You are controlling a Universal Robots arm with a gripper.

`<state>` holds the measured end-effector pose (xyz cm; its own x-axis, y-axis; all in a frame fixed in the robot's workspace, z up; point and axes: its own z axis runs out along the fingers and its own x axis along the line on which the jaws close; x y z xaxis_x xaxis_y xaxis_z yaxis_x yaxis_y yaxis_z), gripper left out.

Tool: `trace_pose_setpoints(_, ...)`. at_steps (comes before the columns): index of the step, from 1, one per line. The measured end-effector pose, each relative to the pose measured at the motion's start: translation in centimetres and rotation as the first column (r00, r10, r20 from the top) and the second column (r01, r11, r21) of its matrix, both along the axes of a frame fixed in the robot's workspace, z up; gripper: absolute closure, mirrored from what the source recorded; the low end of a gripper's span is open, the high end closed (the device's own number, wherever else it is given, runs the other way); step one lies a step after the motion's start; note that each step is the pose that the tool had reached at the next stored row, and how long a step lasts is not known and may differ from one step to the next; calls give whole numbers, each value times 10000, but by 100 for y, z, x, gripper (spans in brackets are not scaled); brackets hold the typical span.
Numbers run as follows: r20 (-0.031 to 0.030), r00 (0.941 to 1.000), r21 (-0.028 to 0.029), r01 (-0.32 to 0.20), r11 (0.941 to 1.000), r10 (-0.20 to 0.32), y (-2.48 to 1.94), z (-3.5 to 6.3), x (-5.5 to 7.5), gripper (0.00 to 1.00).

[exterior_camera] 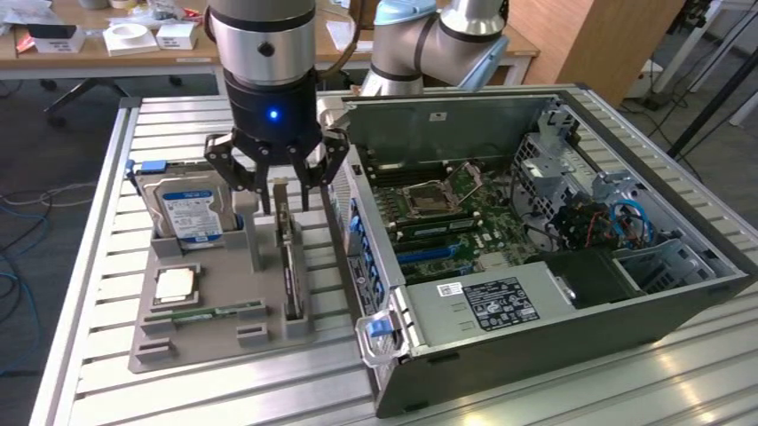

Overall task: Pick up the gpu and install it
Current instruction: 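Pick up the gpu and move the gpu toward the slot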

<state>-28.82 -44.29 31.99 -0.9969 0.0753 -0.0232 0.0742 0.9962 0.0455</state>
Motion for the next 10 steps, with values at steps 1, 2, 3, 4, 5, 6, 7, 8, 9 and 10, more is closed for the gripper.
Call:
trace_pose_setpoints(1,0,10000,0,0,10000,0,0,-18,0,51)
trace_pose_setpoints(2,0,10000,0,0,10000,0,0,-33,0,51)
trace_pose_setpoints(3,0,10000,0,0,10000,0,0,-42,0,51)
trace_pose_setpoints(4,-1,10000,-2,0,10000,0,0,-43,0,51)
trace_pose_setpoints(5,-2,10000,-2,0,10000,0,0,-43,0,51)
trace_pose_setpoints(6,-2,10000,-2,0,10000,0,0,-43,0,51)
trace_pose_setpoints(7,0,10000,0,-2,10000,2,-5,-45,1,51)
trace_pose_setpoints(8,1,10000,1,-2,10000,2,-12,-45,0,51)
trace_pose_setpoints(9,0,10000,1,0,10000,0,-19,-45,-1,51)
trace_pose_setpoints(10,0,10000,0,0,10000,0,-27,-44,-2,51)
